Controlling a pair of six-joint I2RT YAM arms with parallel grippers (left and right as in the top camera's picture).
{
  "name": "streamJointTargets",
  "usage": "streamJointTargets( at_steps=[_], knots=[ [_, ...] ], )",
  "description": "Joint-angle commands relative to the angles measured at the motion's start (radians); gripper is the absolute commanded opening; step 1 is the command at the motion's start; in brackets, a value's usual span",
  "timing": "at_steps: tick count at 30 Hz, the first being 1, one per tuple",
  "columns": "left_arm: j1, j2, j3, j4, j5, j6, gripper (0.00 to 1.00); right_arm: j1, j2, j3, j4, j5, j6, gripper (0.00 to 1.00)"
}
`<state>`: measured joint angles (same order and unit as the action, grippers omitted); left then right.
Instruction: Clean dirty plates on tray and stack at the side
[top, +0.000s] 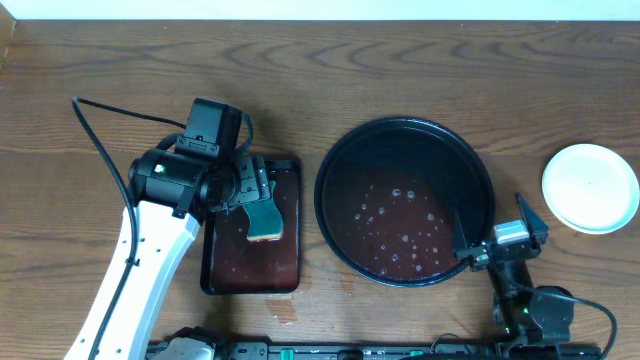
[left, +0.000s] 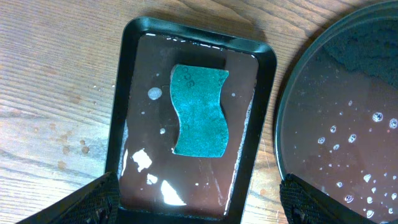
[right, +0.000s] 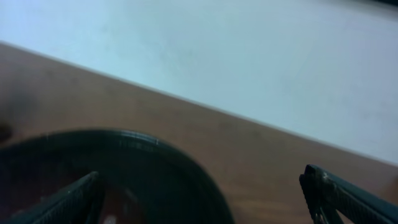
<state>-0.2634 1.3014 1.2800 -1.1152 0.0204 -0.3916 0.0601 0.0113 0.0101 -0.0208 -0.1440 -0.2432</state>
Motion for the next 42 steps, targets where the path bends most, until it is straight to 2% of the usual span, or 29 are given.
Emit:
streamJointTargets(
  at_steps=[1,4,26,33,35,38,42],
  knots=[
    [0.003,0.0,0.02,-0.002,-0.005,0.006,0.83,-0.008,-0.006,-0.005,-0.007,0.008,-0.009,0.99],
    [0.003,0.0,0.02,-0.002,-0.005,0.006,0.83,-0.008,-0.006,-0.005,-0.045,0.008,-0.008,0.99],
    [0.003,-0.003,0.017,-0.002,-0.005,0.006,0.83,-0.008,-0.005,-0.005,-0.042,0.009,-0.008,0.99],
    [0.003,-0.111,-0.039,0.007,-0.071,0.01,0.83,-0.008,-0.005,-0.005,-0.042,0.009,-0.008,0.99],
    [0.003,-0.172,-0.081,0.072,-0.135,0.01,0.83,-0.008,-0.005,-0.005,-0.042,0.009,-0.008,0.99],
    [0.005,-0.291,-0.191,0.289,-0.216,0.011,0.83,-0.008,-0.005,-0.005,-0.042,0.009,-0.008,0.99],
    [0.043,-0.461,-0.373,0.542,-0.214,0.014,0.83,-0.008,-0.005,-0.005,-0.042,0.009,-0.008,0.99]
  ],
)
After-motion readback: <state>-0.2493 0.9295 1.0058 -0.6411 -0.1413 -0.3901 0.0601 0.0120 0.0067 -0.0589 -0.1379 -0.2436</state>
